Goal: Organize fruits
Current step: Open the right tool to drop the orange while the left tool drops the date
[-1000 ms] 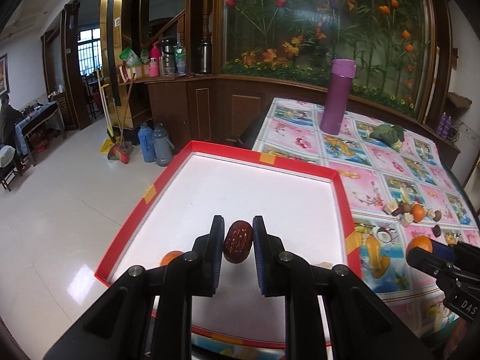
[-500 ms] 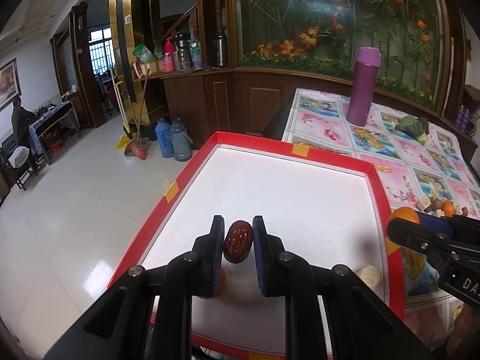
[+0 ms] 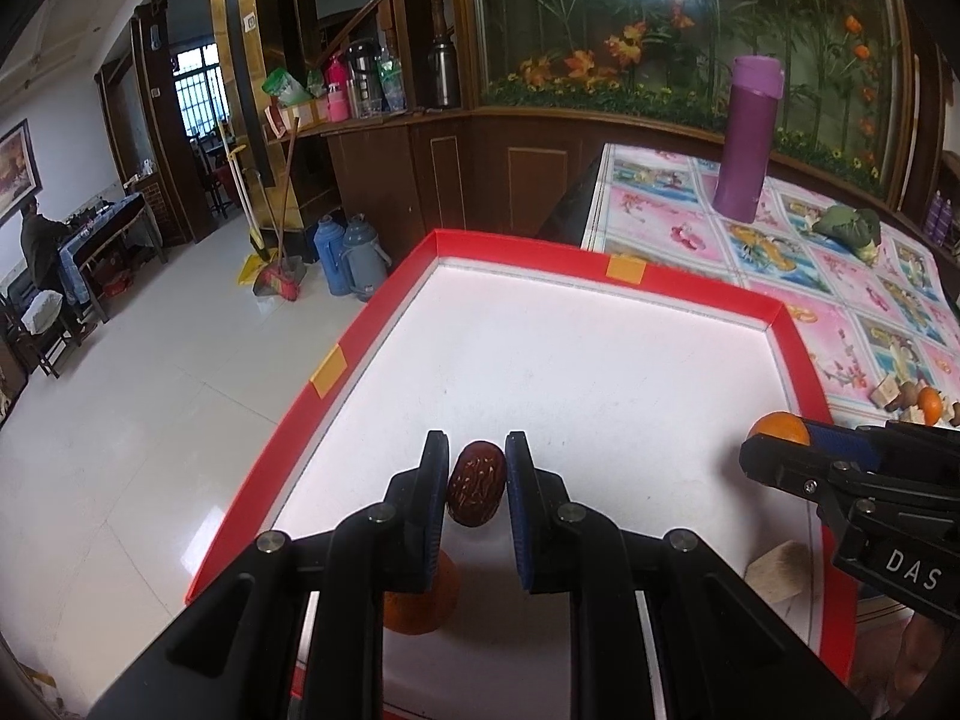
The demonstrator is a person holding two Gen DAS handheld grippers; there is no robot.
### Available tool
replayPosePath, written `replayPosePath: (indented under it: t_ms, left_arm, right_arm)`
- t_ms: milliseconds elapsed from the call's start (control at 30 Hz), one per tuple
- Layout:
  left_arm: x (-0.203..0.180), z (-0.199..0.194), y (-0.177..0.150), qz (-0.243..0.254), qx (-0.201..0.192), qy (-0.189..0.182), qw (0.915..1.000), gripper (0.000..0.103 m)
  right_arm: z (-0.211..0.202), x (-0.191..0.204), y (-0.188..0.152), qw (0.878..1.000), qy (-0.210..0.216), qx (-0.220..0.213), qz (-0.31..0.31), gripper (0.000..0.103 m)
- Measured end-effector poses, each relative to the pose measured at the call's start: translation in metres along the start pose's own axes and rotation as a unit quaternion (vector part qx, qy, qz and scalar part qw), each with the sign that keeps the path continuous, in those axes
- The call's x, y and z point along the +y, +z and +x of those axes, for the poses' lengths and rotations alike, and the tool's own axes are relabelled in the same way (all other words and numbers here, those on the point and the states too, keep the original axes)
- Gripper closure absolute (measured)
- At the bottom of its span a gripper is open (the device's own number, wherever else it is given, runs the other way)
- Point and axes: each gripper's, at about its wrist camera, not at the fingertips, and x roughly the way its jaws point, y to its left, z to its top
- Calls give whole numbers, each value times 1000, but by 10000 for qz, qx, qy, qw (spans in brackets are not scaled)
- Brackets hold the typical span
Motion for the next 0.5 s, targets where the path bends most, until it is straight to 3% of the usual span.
replayPosePath:
  t_ms: [500]
  left_arm:
    - [3,11,1,102,181,135,9997,85]
  right_arm:
    - [18,-5,-3,9995,-93,283,79,72]
